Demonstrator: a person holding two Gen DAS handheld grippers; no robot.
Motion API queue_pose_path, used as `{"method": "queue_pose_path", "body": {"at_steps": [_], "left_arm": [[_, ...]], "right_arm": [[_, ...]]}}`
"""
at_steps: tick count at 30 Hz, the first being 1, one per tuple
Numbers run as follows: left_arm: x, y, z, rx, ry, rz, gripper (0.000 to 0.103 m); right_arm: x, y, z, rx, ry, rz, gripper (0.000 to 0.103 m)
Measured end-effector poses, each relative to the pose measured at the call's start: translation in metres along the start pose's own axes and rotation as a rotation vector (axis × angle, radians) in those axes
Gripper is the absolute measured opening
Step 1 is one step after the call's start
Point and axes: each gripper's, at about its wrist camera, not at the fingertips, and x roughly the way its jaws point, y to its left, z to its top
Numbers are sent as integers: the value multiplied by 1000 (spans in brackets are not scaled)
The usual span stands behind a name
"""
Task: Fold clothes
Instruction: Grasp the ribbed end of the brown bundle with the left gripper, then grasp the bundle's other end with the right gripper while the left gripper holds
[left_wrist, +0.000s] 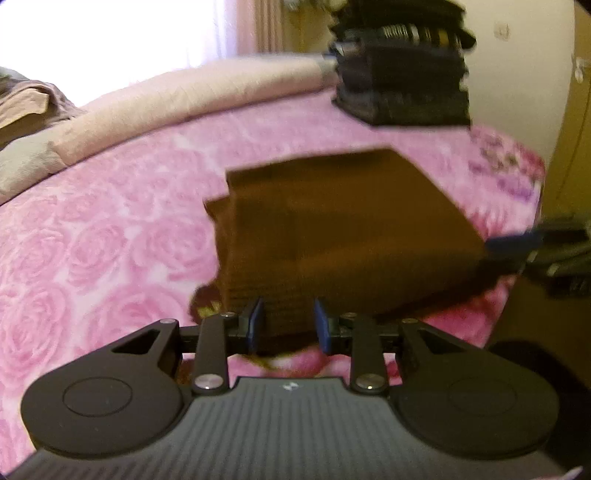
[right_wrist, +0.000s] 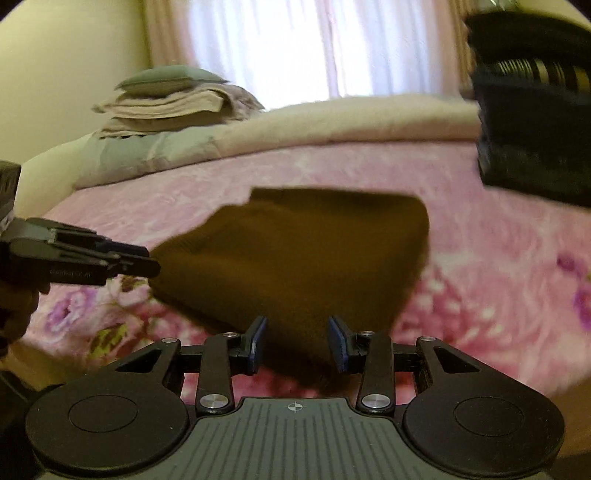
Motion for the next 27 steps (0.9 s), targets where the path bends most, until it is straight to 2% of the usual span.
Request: {"method": "queue_pose_path", "body": {"at_steps": [4, 5, 6, 9, 12, 14, 18, 27], "left_arm": [[-4, 0, -4, 40, -4, 13, 25], [-7, -1, -4, 53, -9, 22, 26], [-10, -1, -5, 69, -13, 35, 26], [-17, -9, -8, 157, -24, 86, 28], [-24, -21, -14, 308, -42, 128, 44], [-23, -24, -16, 352, -34, 138, 52], [-18, -28, -19, 395, -1, 147, 52], [-6, -35, -25, 473, 56, 160, 52]], "right_arm": [[-9, 3, -2, -6, -6, -24, 42], [-11, 4, -2, -7, -7, -30, 69], [-13, 5, -3, -9, -9, -36, 100], [-18, 10, -5, -43, -4, -57, 102], [-14, 29, -11, -234, 33, -95, 102], [-9, 41, -15, -381, 56, -121, 102], [10, 54, -20, -578, 119, -139, 101], [39, 58, -33, -742, 180, -171, 101]]}}
